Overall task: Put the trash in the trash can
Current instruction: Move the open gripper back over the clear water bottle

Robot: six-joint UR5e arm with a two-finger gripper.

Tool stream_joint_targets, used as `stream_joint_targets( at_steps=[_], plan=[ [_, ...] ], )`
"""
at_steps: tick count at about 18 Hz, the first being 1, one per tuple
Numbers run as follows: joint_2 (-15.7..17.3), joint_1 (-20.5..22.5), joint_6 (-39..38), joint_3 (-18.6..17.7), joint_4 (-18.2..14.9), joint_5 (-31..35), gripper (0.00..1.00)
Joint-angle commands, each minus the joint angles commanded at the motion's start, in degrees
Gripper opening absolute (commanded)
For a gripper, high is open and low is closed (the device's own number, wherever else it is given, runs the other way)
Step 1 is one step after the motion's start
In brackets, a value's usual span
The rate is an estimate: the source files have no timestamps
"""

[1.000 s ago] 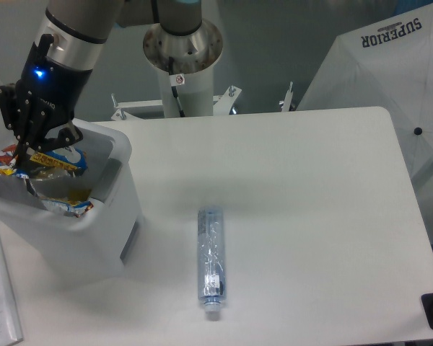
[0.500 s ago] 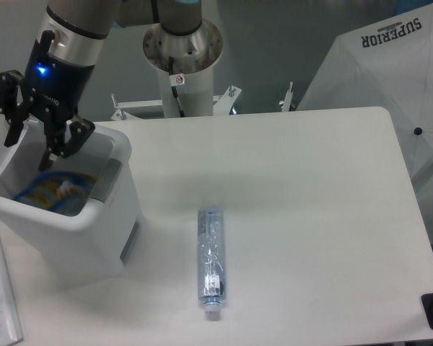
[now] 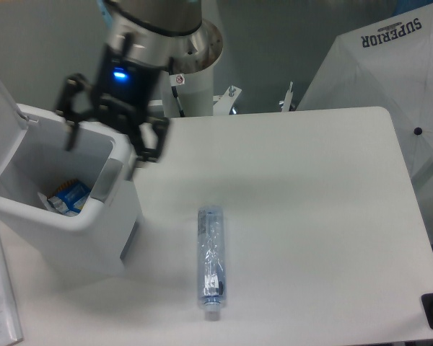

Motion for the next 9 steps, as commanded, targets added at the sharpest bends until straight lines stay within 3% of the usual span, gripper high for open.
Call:
stream_joint_targets(
  at_steps=[6,9],
  plan=[
    [-12.66,4.41,-0.09,7.99,-0.52,0.96,1.00],
    [-18.11,4.23,0.52,10.99,-4.20,7.27,1.00]
  ],
)
